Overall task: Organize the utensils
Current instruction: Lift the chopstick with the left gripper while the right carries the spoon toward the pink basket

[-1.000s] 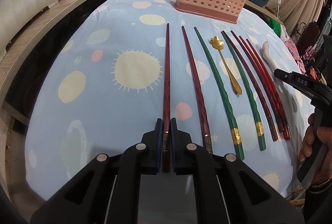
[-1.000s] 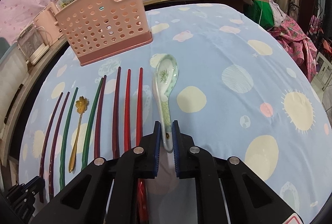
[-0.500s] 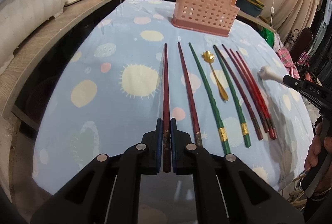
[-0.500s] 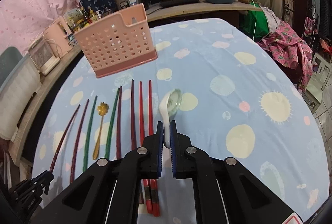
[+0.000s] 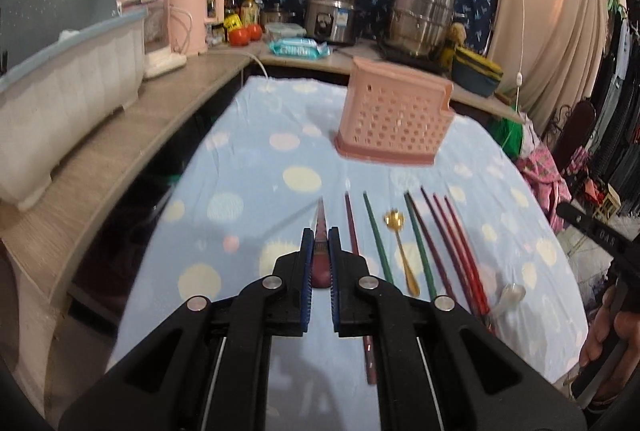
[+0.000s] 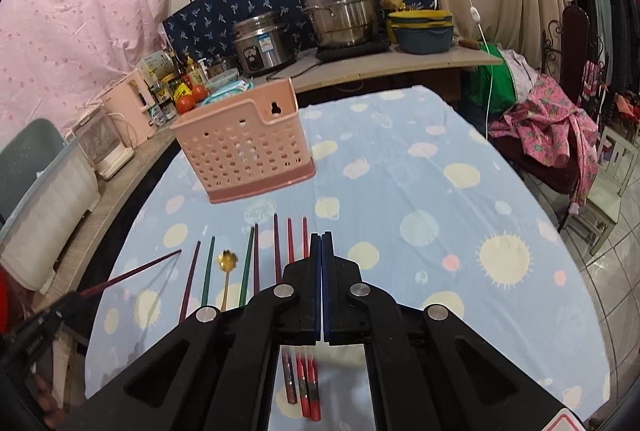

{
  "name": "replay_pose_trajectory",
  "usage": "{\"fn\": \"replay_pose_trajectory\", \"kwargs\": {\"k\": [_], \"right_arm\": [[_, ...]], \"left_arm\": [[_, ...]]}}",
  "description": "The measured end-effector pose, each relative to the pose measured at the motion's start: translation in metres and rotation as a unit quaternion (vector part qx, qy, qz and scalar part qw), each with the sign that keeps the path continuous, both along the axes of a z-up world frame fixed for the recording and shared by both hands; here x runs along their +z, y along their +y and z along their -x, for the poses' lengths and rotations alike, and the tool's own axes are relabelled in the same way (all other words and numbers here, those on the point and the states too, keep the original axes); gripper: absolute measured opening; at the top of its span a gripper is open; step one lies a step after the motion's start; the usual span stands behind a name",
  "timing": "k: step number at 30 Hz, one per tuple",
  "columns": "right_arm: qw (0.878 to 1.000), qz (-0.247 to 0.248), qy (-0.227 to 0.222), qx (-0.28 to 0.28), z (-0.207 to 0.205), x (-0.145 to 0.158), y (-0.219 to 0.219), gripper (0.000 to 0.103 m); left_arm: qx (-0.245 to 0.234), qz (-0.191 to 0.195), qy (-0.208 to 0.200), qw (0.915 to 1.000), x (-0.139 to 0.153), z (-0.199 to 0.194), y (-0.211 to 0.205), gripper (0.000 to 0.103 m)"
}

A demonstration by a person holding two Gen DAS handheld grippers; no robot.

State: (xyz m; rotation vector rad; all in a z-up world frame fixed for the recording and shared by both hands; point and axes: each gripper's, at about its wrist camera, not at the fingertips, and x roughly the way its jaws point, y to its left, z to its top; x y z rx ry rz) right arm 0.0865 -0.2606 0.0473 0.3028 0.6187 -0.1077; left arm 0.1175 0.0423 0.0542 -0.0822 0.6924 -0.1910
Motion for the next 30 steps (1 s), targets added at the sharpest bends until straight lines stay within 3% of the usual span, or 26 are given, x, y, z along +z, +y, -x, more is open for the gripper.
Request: {"fn": "replay_pose_trajectory", "kwargs": {"k": [7,10,12,13,17,23,30], "right_arm": [[1.000,-0.006,0.016,-0.004,-0.001,-0.008,-0.011,0.001],[0.999,-0.016,0.048,-0.009,0.010,-0.028,-0.014,0.012],[0.997,-0.027,0.068,-0.012,0.021,-0.045,-0.014,0.028],[0.996,-0.028,0.081,-0.012,0.028,-0.053,-0.012,0.029],[0.991,-0.037,0.127,0.007,0.053,-0.083,0.005,0.030],[0.986,-0.018,0.160,0.042,0.079,-0.107,0.036,0.030],[0.986,0.000,0.160,0.047,0.081,-0.115,0.041,0.021]], "left_arm": [[0.002,0.002,-0.025,0.9997,0.018,-0.011,-0.002,0.007],[-0.003,0.002,-0.010,0.9999,0.008,-0.008,-0.003,0.007],[-0.006,0.000,0.005,1.0000,-0.003,-0.005,-0.006,0.007],[-0.007,0.000,0.010,0.9999,-0.007,-0.003,-0.006,0.007],[-0.009,0.000,0.039,0.9992,-0.026,0.005,-0.008,0.007],[-0.015,-0.011,0.058,0.9982,-0.040,0.021,-0.011,0.007],[-0.022,-0.016,0.067,0.9974,-0.045,0.033,-0.017,0.007]]}}
